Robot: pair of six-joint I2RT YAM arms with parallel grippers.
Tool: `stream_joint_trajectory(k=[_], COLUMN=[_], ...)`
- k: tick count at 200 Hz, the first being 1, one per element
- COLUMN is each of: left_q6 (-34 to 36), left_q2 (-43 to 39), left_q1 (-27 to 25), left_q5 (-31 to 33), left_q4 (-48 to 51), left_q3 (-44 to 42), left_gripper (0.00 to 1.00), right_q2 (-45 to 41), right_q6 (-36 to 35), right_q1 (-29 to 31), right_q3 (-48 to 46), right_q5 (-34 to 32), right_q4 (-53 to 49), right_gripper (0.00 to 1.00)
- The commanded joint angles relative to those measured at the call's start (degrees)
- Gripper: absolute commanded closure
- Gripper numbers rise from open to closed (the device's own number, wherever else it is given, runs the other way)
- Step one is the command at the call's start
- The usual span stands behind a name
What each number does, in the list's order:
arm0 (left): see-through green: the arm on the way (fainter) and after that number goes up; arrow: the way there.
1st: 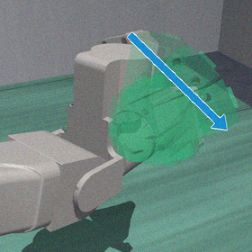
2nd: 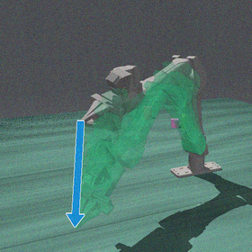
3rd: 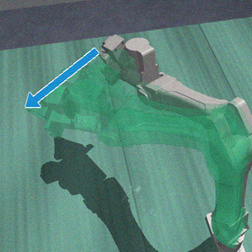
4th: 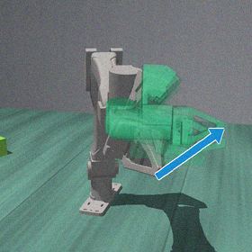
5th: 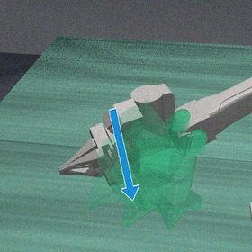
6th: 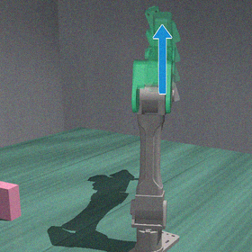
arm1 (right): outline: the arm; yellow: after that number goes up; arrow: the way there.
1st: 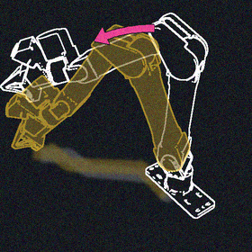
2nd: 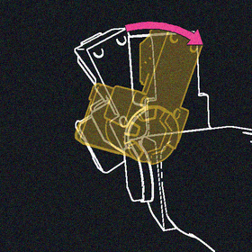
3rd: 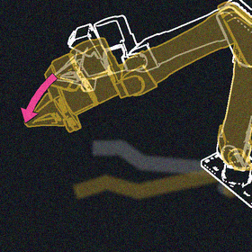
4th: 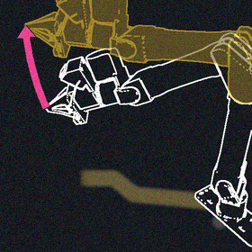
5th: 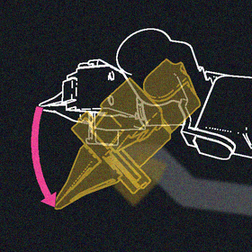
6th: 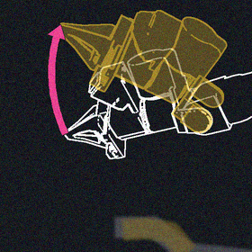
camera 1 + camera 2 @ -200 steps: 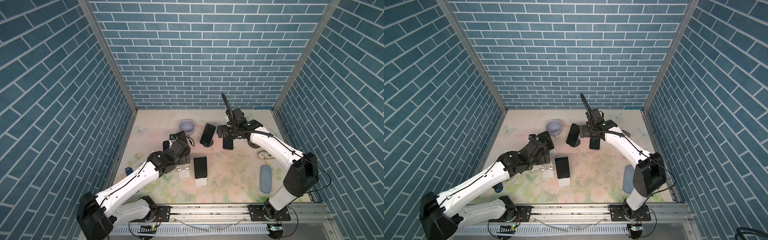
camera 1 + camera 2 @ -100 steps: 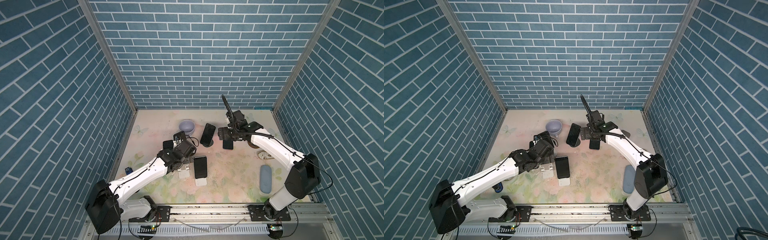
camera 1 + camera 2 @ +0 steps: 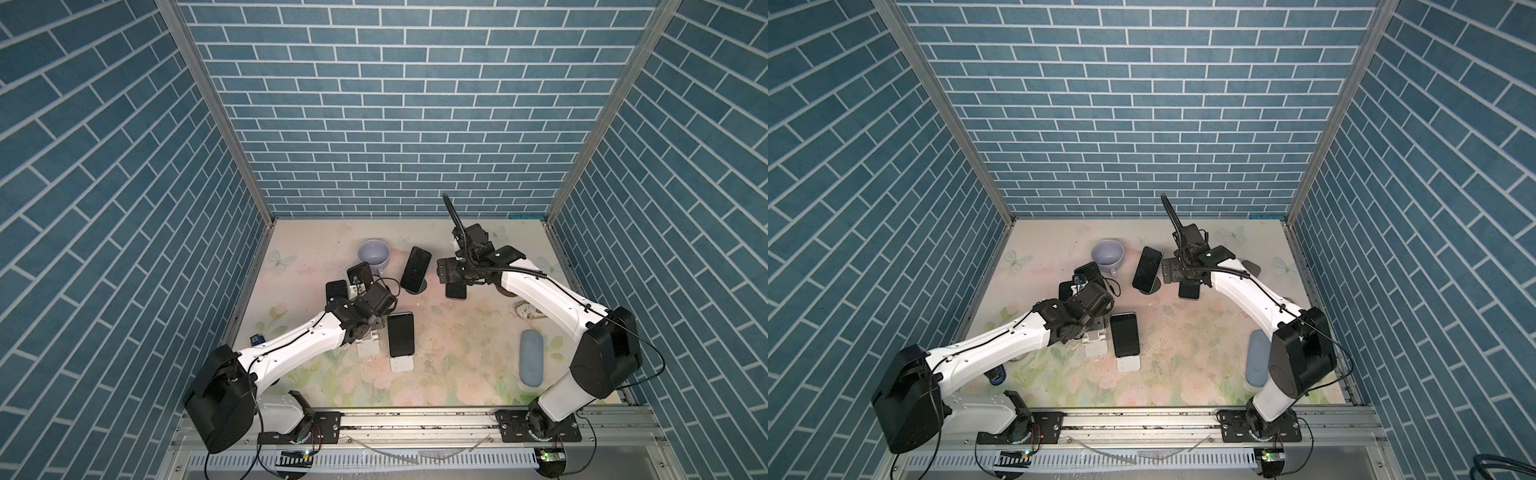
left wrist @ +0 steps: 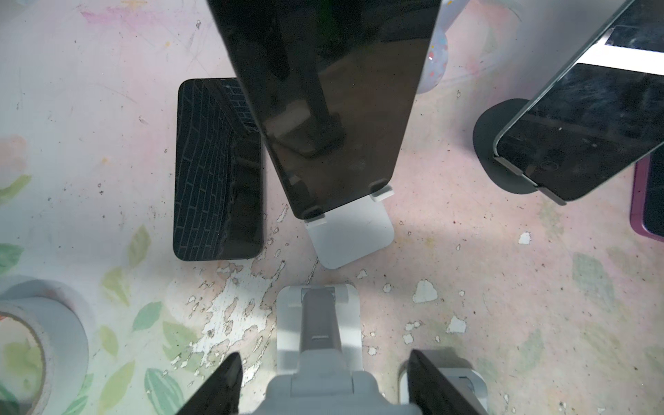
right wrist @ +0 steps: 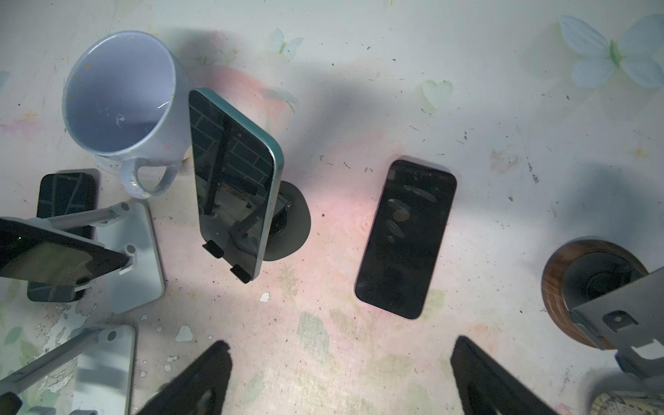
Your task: Remove the phone from the phone stand
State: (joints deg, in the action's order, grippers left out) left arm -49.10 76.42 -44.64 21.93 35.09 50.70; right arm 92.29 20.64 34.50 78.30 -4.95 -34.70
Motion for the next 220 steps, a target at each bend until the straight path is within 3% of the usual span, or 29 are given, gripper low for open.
stream_joint_trajectory(k=[1, 66, 184, 220], left_q6=[-0.58, -0.22, 2.78, 3.57], left_q2=[0.57, -1.41, -10.98, -14.15], left_q1=[-0.27, -0.27, -0.18, 2.23], left_q5=[0.83, 2.01, 7.84, 9.81], left_q4=[-0.43, 0.46, 10.97, 14.62], left_q3=[-1.43, -1.79, 2.54, 3.09], left_gripper=[0.31, 0.43, 0.43, 0.42], right_q2=[-1.85, -1.24, 0.31, 1.21], right_q6=[-1.47, -1.46, -1.74, -2.49], right_q1=[0.30, 0.37, 0.29, 0.30], right_q3=[-1.16, -0.61, 1.74, 3.65], right_q5=[-0.96, -0.68, 0.07, 0.37], right_q4=[-0.12, -0.25, -0.45, -1.00], right_gripper=[0.03, 0.03, 0.03, 0.03])
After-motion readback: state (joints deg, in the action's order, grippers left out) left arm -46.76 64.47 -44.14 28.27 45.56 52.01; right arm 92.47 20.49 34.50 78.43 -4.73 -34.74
